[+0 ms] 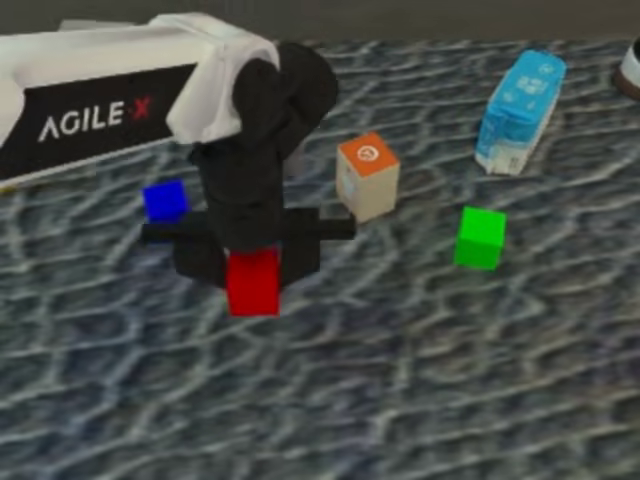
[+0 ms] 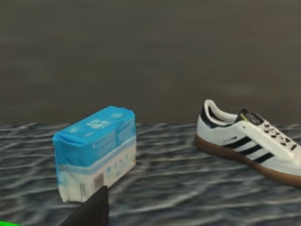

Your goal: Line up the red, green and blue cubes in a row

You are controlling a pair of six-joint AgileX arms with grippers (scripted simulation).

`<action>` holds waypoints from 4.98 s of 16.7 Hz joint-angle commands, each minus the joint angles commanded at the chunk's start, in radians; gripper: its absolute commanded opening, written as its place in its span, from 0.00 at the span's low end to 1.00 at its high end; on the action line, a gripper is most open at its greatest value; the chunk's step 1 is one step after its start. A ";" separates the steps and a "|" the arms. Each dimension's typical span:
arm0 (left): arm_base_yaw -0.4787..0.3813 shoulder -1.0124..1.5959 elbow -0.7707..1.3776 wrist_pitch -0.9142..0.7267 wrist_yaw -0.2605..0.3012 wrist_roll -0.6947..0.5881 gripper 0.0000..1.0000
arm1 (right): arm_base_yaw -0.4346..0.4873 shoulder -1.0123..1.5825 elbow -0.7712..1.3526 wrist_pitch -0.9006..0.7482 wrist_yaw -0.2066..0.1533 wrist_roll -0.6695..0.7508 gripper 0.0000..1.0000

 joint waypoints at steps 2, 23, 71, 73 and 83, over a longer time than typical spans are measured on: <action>-0.001 0.023 -0.055 0.090 0.000 -0.001 0.00 | 0.000 0.000 0.000 0.000 0.000 0.000 1.00; -0.004 0.052 -0.123 0.178 0.002 -0.002 1.00 | 0.000 0.000 0.000 0.000 0.000 0.000 1.00; 0.608 -1.874 -1.427 0.951 0.005 0.534 1.00 | 0.358 2.179 1.854 -1.205 0.006 -0.885 1.00; 0.621 -1.949 -1.468 1.005 0.011 0.576 1.00 | 0.372 2.249 1.934 -1.244 0.005 -0.920 1.00; 0.628 -1.997 -1.491 1.039 0.014 0.602 1.00 | 0.379 2.295 1.944 -1.224 0.004 -0.942 1.00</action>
